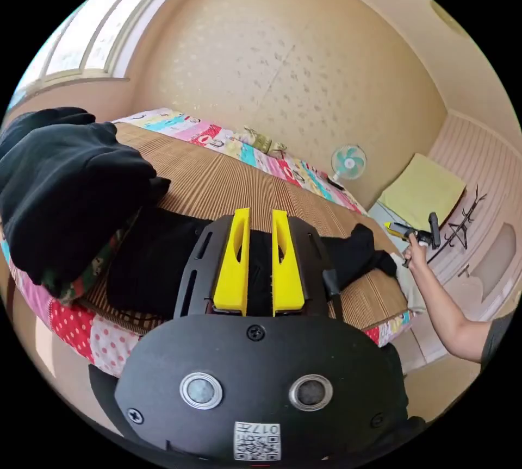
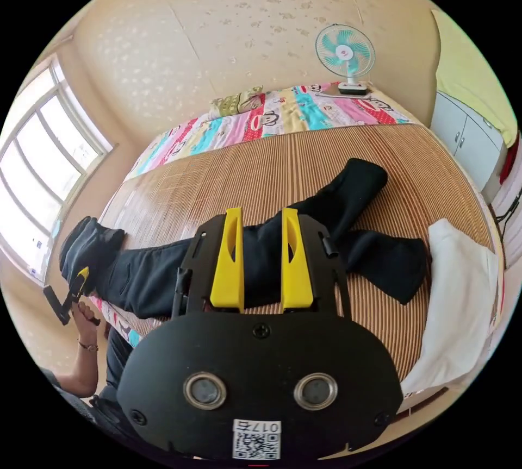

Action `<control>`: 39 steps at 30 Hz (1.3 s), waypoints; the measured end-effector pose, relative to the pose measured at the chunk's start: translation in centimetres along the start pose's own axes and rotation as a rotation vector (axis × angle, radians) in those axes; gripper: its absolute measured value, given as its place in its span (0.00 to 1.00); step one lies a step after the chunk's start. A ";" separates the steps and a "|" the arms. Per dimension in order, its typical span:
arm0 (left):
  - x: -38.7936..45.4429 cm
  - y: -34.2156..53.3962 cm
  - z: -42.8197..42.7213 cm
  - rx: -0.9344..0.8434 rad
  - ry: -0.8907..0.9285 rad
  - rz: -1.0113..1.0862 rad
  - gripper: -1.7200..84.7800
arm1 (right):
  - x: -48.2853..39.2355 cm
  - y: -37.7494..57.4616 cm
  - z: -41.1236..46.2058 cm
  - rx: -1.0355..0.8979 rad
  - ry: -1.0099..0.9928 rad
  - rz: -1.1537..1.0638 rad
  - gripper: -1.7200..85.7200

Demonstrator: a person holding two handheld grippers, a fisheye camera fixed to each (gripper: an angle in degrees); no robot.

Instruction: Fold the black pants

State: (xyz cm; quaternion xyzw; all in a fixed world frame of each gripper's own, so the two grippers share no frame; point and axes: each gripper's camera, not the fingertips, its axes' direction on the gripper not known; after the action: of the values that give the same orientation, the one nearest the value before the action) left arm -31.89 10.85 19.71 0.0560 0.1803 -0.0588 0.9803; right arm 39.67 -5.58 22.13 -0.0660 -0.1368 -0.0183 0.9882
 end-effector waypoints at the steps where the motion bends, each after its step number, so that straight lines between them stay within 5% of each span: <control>1: 0.7 -0.3 3.0 -0.123 -0.020 0.043 0.09 | -0.7 0.5 1.5 -0.035 0.001 -0.024 0.12; 5: 0.5 0.1 12.1 -0.472 -0.130 0.071 0.06 | -3.5 4.6 12.1 -0.328 0.146 -0.126 0.05; 8: 0.0 0.1 11.8 -0.482 -0.122 0.105 0.02 | -4.7 8.1 10.7 -0.263 0.191 -0.071 0.03; 14: -1.5 1.4 9.8 -0.524 -0.173 0.128 0.01 | -3.3 16.4 4.9 -0.365 -0.089 0.032 0.03; 17: -4.7 0.7 10.6 -0.557 -0.027 0.000 0.01 | 2.6 19.5 0.1 -0.225 -0.257 0.193 0.04; 21: -8.0 -0.9 13.2 -0.651 0.105 -0.140 0.01 | 15.1 22.9 -7.4 0.130 -0.022 0.655 0.11; 24: -9.3 -1.7 14.6 -0.700 0.144 -0.188 0.01 | 22.7 22.5 -7.0 0.146 -0.109 0.786 0.15; 28: -9.3 -2.2 15.4 -0.704 0.109 -0.160 0.01 | 28.0 19.7 -4.6 0.042 -0.217 0.789 0.10; 31: -9.0 -2.2 15.5 -0.686 0.072 -0.136 0.01 | 26.3 15.7 -6.8 0.033 -0.185 0.585 0.07; 35: -9.4 -2.0 15.5 -0.657 0.051 -0.142 0.01 | 19.5 17.0 -16.1 0.257 0.005 0.406 0.06; 39: -10.2 -1.8 15.5 -0.639 0.059 -0.162 0.01 | 21.9 24.9 -16.0 0.197 0.087 0.638 0.07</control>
State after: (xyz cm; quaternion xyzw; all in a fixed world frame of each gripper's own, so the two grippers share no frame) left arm -36.28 8.03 37.61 -0.2673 0.2219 -0.0755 0.9347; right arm 66.33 16.54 9.74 -0.0088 -0.0679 0.3026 0.9507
